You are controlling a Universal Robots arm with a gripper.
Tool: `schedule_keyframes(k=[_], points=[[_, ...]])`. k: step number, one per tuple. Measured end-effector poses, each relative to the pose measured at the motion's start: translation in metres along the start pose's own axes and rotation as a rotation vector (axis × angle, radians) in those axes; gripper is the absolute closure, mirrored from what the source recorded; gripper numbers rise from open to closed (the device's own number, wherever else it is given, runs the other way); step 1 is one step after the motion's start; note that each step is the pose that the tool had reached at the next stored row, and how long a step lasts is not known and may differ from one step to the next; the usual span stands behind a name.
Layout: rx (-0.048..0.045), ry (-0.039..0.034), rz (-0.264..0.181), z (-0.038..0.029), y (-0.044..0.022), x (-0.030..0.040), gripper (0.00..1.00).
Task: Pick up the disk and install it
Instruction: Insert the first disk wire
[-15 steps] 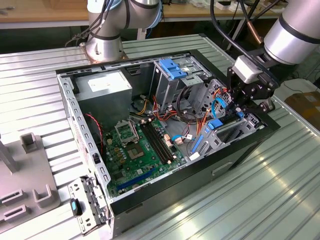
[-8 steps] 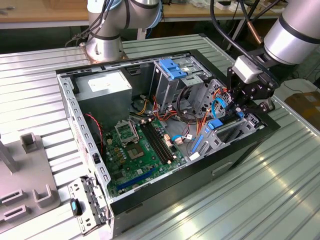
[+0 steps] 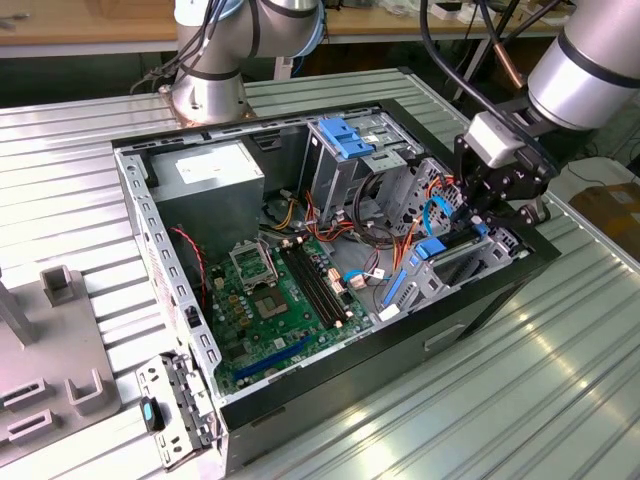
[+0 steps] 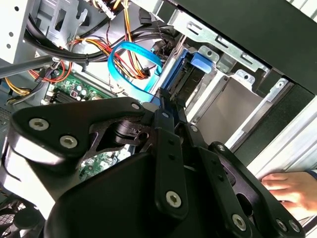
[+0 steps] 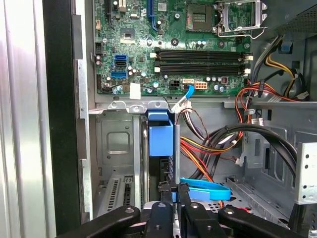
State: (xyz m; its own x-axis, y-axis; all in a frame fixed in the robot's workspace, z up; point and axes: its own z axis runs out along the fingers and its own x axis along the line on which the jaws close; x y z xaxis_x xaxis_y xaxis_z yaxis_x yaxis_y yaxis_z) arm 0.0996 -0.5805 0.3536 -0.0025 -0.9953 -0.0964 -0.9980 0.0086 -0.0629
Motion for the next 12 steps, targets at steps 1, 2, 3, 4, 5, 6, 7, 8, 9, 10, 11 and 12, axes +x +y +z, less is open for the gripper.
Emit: schedule_keyframes(k=[1,2,3,4,5,6,7,8,9,10,11,12], points=[[0.0001,-0.0002,0.000,0.0000,0.0008,0.0001,0.84],[0.0002,-0.0003,0.000,0.0000,0.0014,0.0001,0.84],[0.0008,-0.0003,0.000,0.0000,0.0024,0.0003,0.84],[0.0032,-0.0002,-0.001,0.0001,0.0024,0.0003,0.84],[0.0049,-0.0003,-0.003,0.0001,0.0025,0.0004,0.84],[0.0063,-0.0005,-0.004,0.0001,0.0024,0.0007,0.84],[0.0091,-0.0010,-0.009,0.0002,0.0025,0.0010,0.84],[0.0151,-0.0011,-0.015,0.0005,0.0026,0.0011,0.84],[0.0222,-0.0017,-0.022,0.0010,0.0025,0.0012,0.84],[0.0246,-0.0018,-0.025,0.0012,0.0025,0.0013,0.84],[0.0249,-0.0020,-0.027,0.0015,0.0025,0.0016,0.84],[0.0250,-0.0019,-0.027,0.0017,0.0028,0.0021,0.84]])
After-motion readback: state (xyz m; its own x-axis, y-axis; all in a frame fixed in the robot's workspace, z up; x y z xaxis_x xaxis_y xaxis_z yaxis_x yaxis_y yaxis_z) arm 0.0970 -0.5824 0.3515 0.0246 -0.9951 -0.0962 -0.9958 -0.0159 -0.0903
